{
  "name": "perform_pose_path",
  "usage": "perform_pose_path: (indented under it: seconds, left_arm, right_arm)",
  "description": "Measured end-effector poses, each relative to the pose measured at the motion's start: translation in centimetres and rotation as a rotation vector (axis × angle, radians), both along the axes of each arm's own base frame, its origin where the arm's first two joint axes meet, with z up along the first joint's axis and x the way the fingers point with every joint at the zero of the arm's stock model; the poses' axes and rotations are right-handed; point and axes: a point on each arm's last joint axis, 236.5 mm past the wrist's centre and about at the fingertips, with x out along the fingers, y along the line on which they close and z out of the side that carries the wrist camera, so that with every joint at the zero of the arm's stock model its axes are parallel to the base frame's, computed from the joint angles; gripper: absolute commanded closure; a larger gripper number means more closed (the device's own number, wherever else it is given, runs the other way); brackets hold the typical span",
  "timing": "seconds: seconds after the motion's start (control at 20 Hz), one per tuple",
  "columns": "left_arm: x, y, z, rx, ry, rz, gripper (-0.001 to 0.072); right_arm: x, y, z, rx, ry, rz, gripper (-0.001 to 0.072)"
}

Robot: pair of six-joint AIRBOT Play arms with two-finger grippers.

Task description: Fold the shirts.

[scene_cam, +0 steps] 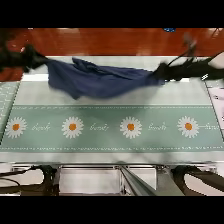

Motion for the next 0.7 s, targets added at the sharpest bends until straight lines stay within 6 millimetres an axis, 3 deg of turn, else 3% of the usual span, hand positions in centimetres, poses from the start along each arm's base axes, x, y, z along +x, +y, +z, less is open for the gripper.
perform_pose_path:
  seconds: [0.15,0.25,0.35,0.4,0.55,0.7]
  left_arm:
    - [-2.0,0.5,10.4,0.083,-0.23,0.012,0.0685]
    - [-4.6,0.5,16.6,0.139,-0.369,0.027,0.0685]
    - [-7.9,0.6,22.0,0.197,-0.495,0.057,0.0685]
    - [-9.6,0.7,24.1,0.226,-0.546,0.077,0.0685]
    - [-15.3,1.4,29.7,0.345,-0.694,0.179,0.0685]
    - [-20.7,0.5,32.7,0.499,-0.794,0.256,0.0685]
  right_arm:
    - [0.1,-3.9,11.4,-0.025,-0.243,-0.072,0.0685]
    - [-1.9,-6.5,18.2,-0.062,-0.39,-0.125,0.0685]
    - [-5.2,-8.4,23.4,-0.111,-0.51,-0.175,0.0685]
    - [-7.0,-9.2,25.6,-0.144,-0.566,-0.208,0.0685]
    - [-12.5,-10.9,29.7,-0.266,-0.688,-0.304,0.0685]
    - [-17.4,-11.2,32.0,-0.372,-0.77,-0.382,0.0685]
